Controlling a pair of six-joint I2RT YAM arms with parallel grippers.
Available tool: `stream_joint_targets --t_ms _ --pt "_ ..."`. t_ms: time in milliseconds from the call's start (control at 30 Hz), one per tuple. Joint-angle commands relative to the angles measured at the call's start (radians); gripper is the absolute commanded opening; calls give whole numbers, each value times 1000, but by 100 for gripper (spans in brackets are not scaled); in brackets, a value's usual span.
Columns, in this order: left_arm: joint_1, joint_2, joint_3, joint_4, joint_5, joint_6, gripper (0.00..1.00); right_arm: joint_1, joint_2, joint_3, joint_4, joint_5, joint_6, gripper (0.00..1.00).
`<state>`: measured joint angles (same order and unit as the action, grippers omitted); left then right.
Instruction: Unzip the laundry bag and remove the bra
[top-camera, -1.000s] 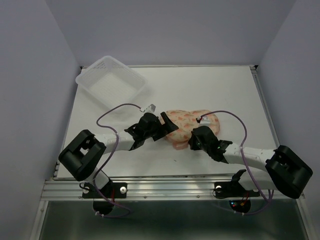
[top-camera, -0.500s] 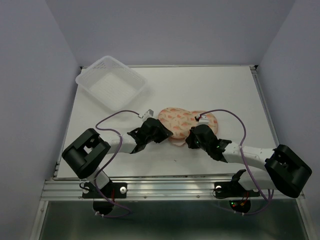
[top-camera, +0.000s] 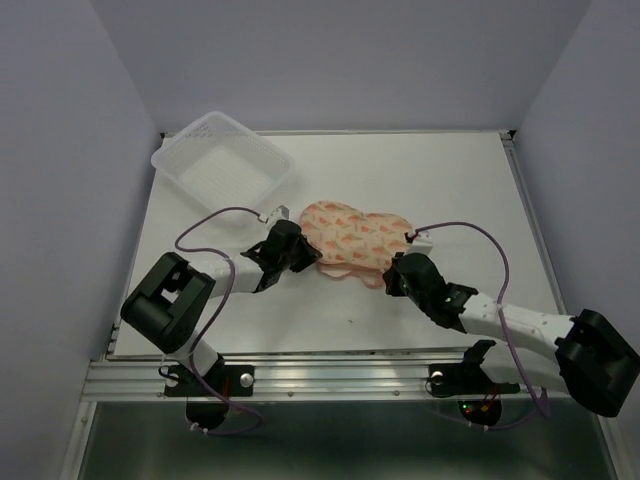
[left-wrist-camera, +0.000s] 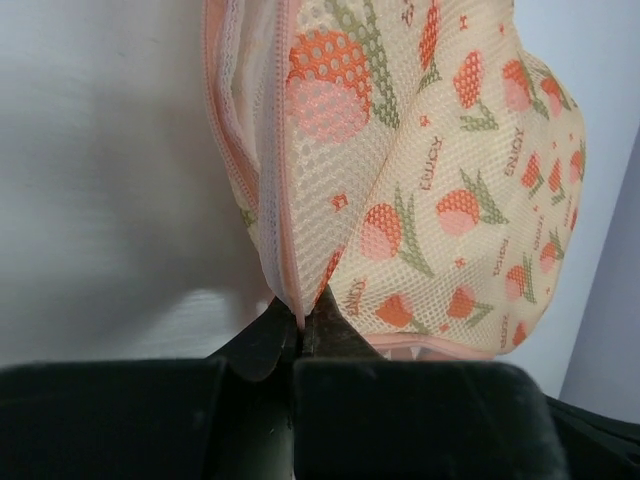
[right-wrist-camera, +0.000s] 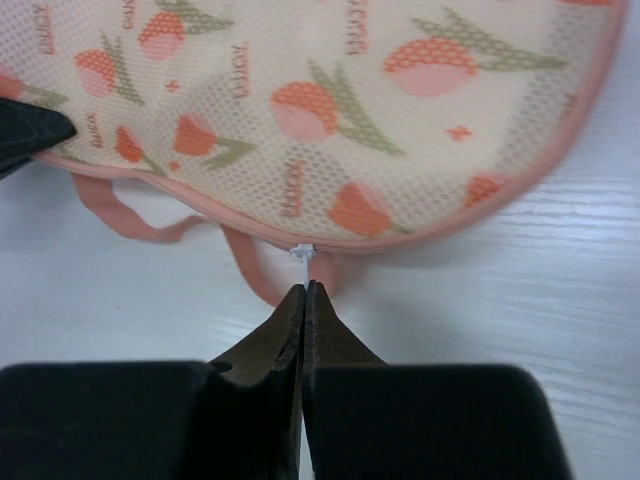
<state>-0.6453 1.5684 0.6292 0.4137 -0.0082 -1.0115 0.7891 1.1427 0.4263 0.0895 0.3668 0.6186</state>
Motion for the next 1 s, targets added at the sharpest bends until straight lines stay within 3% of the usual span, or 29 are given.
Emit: stream_joint_targets --t_ms 0,200,300,333,400,600,733,967 --pt "44 -31 64 -84 -82 125 0 2 -81 -31 -88 127 13 1" --pt "68 21 167 -139 -98 209 0 2 -127 -23 -145 123 -10 1" --pt "67 38 219 -133 -47 212 39 2 -106 -5 -142 92 -17 1" --pt "67 36 222 -124 -30 208 72 2 -98 -1 -136 84 -17 1" --pt "58 15 218 -105 -1 180 97 2 -66 0 -107 49 -20 1" --pt "27 -115 130 -85 4 108 99 2 -6 20 -30 -9 -22 1" --pt "-45 -174 28 -17 -19 -20 99 2 29 42 7 -34 -25 1" --pt "-181 -21 52 97 -15 -124 99 2 81 81 44 -86 -17 1"
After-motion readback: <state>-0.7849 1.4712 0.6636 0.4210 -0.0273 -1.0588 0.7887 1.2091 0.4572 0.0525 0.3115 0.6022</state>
